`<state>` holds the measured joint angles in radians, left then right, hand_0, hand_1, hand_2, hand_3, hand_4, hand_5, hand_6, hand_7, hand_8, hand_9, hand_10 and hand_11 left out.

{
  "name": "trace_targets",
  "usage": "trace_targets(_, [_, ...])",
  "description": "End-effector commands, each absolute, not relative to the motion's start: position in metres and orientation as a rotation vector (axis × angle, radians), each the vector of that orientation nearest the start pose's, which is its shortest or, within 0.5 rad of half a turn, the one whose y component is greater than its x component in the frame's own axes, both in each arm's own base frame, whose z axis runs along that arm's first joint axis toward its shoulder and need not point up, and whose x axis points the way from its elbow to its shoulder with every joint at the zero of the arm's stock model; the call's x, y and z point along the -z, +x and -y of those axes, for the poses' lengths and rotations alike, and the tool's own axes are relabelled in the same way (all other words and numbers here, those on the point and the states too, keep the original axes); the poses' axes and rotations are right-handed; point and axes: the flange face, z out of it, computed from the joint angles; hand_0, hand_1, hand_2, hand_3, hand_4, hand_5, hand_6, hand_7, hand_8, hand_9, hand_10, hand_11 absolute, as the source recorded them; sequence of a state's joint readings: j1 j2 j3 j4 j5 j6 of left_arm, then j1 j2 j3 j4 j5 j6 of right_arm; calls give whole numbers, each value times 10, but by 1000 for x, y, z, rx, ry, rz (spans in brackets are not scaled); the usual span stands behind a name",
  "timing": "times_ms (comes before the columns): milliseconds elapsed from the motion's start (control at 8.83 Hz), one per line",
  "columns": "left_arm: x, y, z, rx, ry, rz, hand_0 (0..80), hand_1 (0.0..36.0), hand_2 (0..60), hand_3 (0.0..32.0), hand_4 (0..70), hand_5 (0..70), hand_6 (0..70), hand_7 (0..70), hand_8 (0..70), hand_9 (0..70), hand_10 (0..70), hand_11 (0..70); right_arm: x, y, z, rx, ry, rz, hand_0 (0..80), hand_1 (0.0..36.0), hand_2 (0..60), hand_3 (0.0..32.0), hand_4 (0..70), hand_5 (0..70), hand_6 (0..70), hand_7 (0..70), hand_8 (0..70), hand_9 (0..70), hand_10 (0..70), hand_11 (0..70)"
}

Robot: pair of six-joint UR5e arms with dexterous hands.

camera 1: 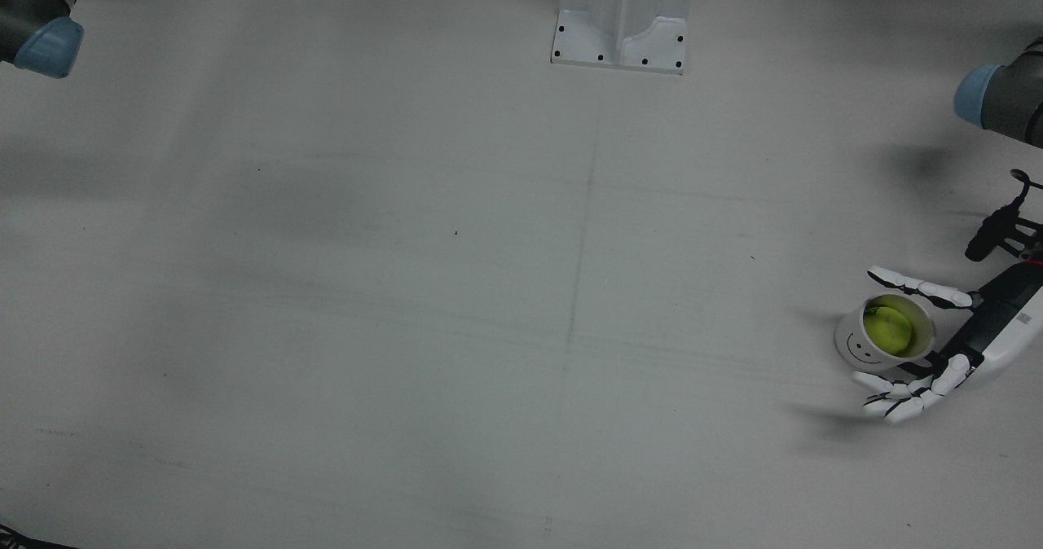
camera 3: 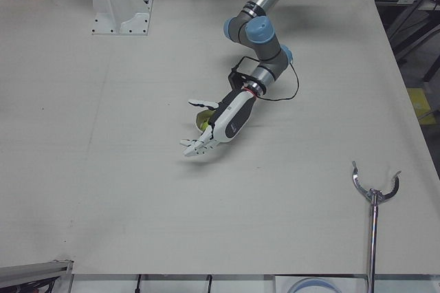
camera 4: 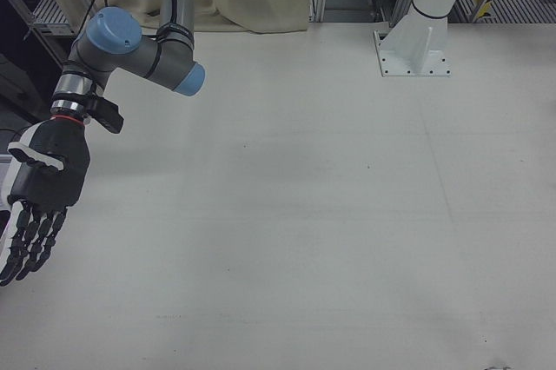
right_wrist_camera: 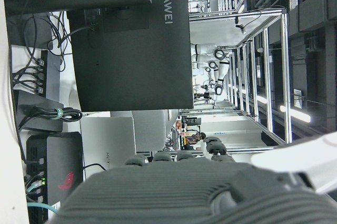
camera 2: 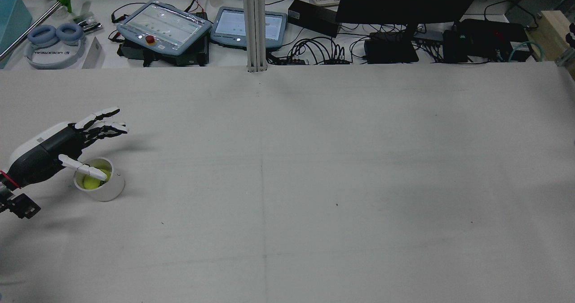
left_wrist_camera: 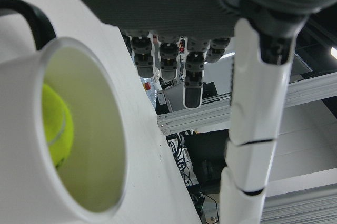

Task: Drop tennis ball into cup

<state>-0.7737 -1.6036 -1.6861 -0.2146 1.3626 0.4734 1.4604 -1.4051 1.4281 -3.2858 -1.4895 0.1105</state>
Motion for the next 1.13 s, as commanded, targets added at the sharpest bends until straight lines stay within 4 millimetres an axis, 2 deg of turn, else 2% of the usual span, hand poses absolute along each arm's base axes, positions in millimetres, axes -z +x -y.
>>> trace_targets(0, [-566, 225, 491, 1460, -218, -2241, 645, 284, 31, 0, 24, 119, 177, 125, 72, 92, 76, 141, -684, 80, 561, 2310, 132, -2044, 0, 0, 0, 0, 0, 0, 0, 0, 0, 0, 0, 0])
trace_targets(113, [-561, 180, 507, 1533, -173, -2272, 641, 280, 26, 0, 33, 116, 177, 133, 65, 85, 69, 131, -684, 80, 561, 2310, 132, -2044, 0, 0, 0, 0, 0, 0, 0, 0, 0, 0, 0, 0])
trace_targets(226, [-545, 154, 512, 1544, -142, -2290, 634, 275, 14, 0, 44, 110, 160, 149, 61, 87, 69, 129, -684, 80, 561, 2310, 132, -2044, 0, 0, 0, 0, 0, 0, 0, 0, 0, 0, 0, 0])
trace_targets(340, [-536, 133, 515, 1556, -116, -2283, 629, 262, 28, 0, 60, 128, 258, 155, 88, 99, 76, 139, -684, 80, 561, 2310, 132, -2044, 0, 0, 0, 0, 0, 0, 0, 0, 0, 0, 0, 0])
trace_targets(453, [-526, 119, 517, 1542, -103, -2272, 620, 255, 24, 0, 75, 123, 248, 189, 95, 118, 88, 155, -684, 80, 561, 2310, 132, -2044, 0, 0, 0, 0, 0, 0, 0, 0, 0, 0, 0, 0])
trace_targets(566, [-520, 103, 518, 1549, -81, -2274, 616, 244, 37, 0, 79, 145, 374, 175, 123, 120, 94, 164, -684, 80, 561, 2310, 132, -2044, 0, 0, 0, 0, 0, 0, 0, 0, 0, 0, 0, 0])
trace_targets(679, [-519, 84, 521, 1574, -46, -2279, 614, 246, 20, 0, 80, 126, 272, 199, 104, 126, 97, 167, -684, 80, 561, 2310, 132, -2044, 0, 0, 0, 0, 0, 0, 0, 0, 0, 0, 0, 0])
trace_targets(792, [-522, 71, 523, 1591, -19, -2284, 612, 241, 24, 0, 81, 138, 334, 187, 120, 129, 105, 178, -684, 80, 561, 2310, 132, -2044, 0, 0, 0, 0, 0, 0, 0, 0, 0, 0, 0, 0])
trace_targets(906, [-525, 70, 525, 1605, -13, -2273, 614, 238, 32, 0, 88, 150, 399, 177, 136, 132, 111, 188, -684, 80, 561, 2310, 132, -2044, 0, 0, 0, 0, 0, 0, 0, 0, 0, 0, 0, 0])
trace_targets(1019, [-519, 74, 539, 1608, -9, -2273, 622, 244, 23, 0, 90, 144, 356, 179, 129, 134, 115, 194, -684, 80, 561, 2310, 132, -2044, 0, 0, 0, 0, 0, 0, 0, 0, 0, 0, 0, 0])
